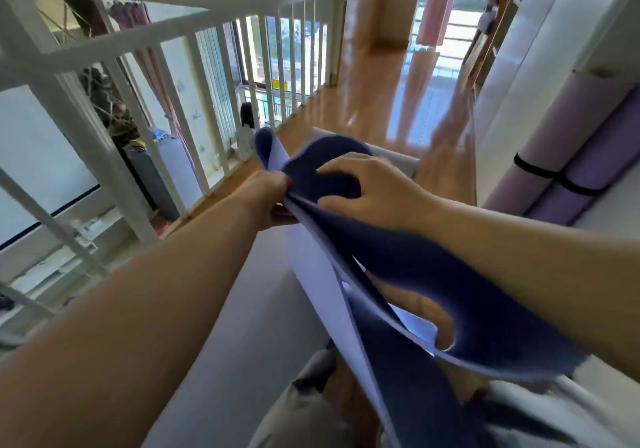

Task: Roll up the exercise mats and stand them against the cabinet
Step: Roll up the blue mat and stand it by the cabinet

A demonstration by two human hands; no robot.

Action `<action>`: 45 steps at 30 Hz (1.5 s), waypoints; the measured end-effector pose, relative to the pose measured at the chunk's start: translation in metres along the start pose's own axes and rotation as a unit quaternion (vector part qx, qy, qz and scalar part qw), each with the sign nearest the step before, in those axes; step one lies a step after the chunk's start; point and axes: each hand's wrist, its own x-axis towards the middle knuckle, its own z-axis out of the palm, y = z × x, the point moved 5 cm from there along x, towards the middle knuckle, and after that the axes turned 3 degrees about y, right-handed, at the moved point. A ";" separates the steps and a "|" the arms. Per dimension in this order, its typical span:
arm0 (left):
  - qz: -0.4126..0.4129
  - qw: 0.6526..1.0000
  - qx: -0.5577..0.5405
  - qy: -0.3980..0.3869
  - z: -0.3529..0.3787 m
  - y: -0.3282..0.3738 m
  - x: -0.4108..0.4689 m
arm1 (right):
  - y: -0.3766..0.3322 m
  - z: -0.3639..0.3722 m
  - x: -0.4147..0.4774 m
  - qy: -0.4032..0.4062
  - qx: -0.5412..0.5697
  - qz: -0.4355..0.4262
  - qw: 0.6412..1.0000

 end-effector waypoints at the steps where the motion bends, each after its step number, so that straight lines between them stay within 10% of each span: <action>1: 0.000 1.000 -0.005 0.007 0.003 0.001 0.000 | 0.005 -0.009 -0.005 0.014 -0.009 0.010 1.000; 6: 0.007 0.999 -0.032 0.019 0.014 0.007 -0.007 | 0.010 -0.053 -0.037 -0.060 -0.103 0.091 0.989; 11: 0.016 0.998 -0.058 0.025 0.019 0.007 -0.017 | 0.014 -0.053 -0.109 -0.377 -0.160 0.307 0.859; 17: 0.009 0.997 -0.064 0.045 0.023 0.002 -0.035 | -0.003 -0.026 -0.156 -0.406 -0.147 0.298 0.851; 26: 0.040 0.998 -0.055 -0.006 0.039 -0.003 -0.074 | 0.014 0.008 -0.150 -0.245 -0.255 0.210 0.911; 33: 0.048 0.970 0.037 -0.236 0.050 -0.051 -0.119 | 0.034 -0.014 -0.124 -0.076 -0.109 0.309 0.942; 45: 0.139 0.972 0.053 -0.182 0.057 -0.045 -0.083 | 0.050 -0.079 -0.049 0.130 -0.054 0.280 0.950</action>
